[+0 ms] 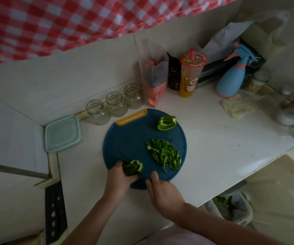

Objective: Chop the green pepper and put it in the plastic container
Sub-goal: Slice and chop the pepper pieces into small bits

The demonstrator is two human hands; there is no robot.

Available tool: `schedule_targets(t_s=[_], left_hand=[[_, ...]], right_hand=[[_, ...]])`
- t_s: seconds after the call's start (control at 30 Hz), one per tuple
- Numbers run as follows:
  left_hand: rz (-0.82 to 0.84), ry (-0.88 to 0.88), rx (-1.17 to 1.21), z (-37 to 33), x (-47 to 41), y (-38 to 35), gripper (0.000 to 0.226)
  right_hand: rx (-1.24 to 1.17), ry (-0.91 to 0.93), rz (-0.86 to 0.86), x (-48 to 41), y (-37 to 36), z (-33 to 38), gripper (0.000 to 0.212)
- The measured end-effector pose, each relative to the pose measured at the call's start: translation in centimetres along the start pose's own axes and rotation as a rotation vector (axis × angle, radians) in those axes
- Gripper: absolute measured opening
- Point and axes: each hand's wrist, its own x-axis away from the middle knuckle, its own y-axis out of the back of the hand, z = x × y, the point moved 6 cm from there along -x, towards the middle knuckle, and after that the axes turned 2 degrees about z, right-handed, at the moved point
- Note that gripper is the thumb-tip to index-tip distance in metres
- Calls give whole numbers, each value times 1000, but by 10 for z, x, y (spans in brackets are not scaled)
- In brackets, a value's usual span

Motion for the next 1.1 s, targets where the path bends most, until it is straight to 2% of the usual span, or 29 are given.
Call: schedule_targets(t_s=[0.23, 0.37, 0.7, 0.87, 1.1], left_hand=[[8, -36, -151, -8, 5, 7, 37], [5, -41, -223, -10, 4, 13, 46], [45, -1, -331, -13, 10, 5, 45], [87, 18, -420, -15, 7, 4, 46], [87, -14, -401, -12, 4, 6, 45]], right_hand=[[72, 52, -9, 3, 4, 7, 28], [25, 68, -2, 4, 5, 7, 22], [114, 25, 23, 8, -1, -4, 33], [79, 15, 46, 10, -2, -4, 33], [66, -12, 61, 9, -6, -7, 30]])
